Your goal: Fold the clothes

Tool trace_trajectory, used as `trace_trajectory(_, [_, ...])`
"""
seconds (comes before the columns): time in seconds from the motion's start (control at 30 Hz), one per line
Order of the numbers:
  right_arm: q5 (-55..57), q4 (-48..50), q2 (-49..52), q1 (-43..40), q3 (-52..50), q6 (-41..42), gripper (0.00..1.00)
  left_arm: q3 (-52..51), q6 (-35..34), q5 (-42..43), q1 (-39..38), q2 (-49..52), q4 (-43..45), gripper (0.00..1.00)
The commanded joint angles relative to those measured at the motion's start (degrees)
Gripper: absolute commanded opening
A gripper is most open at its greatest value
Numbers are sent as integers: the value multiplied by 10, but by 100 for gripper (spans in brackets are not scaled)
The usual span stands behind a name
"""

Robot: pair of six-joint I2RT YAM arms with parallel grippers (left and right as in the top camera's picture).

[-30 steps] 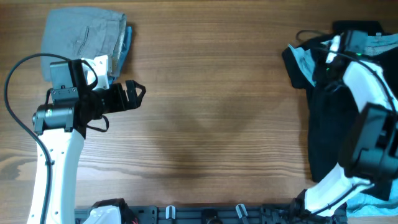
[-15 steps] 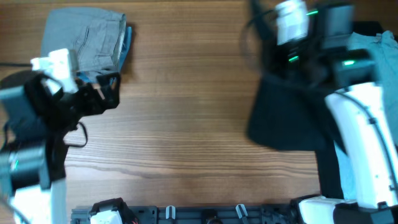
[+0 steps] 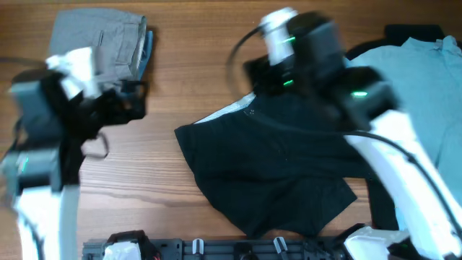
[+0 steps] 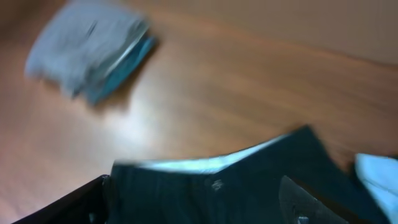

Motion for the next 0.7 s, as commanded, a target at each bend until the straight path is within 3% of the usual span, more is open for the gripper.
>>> trace_trajectory(0.0, [-59, -11, -38, -78, 15, 50, 89, 4, 82, 37, -123, 140, 16, 98])
trace_trajectory(0.1, [-79, -35, -39, -120, 15, 73, 89, 4, 123, 26, -200, 254, 63, 93])
trace_trajectory(0.27, [-82, -68, -39, -148, 15, 73, 90, 4, 136, 20, -258, 396, 170, 96])
trace_trajectory(0.47, [-81, -70, -39, -150, 15, 73, 91, 4, 196, 0, -281, 498, 234, 86])
trace_trajectory(0.57, [-82, -72, -39, -150, 15, 73, 91, 4, 196, 0, -281, 524, 235, 85])
trace_trajectory(0.67, [-80, -72, -39, -150, 15, 74, 91, 3, 196, 0, -284, 539, 229, 78])
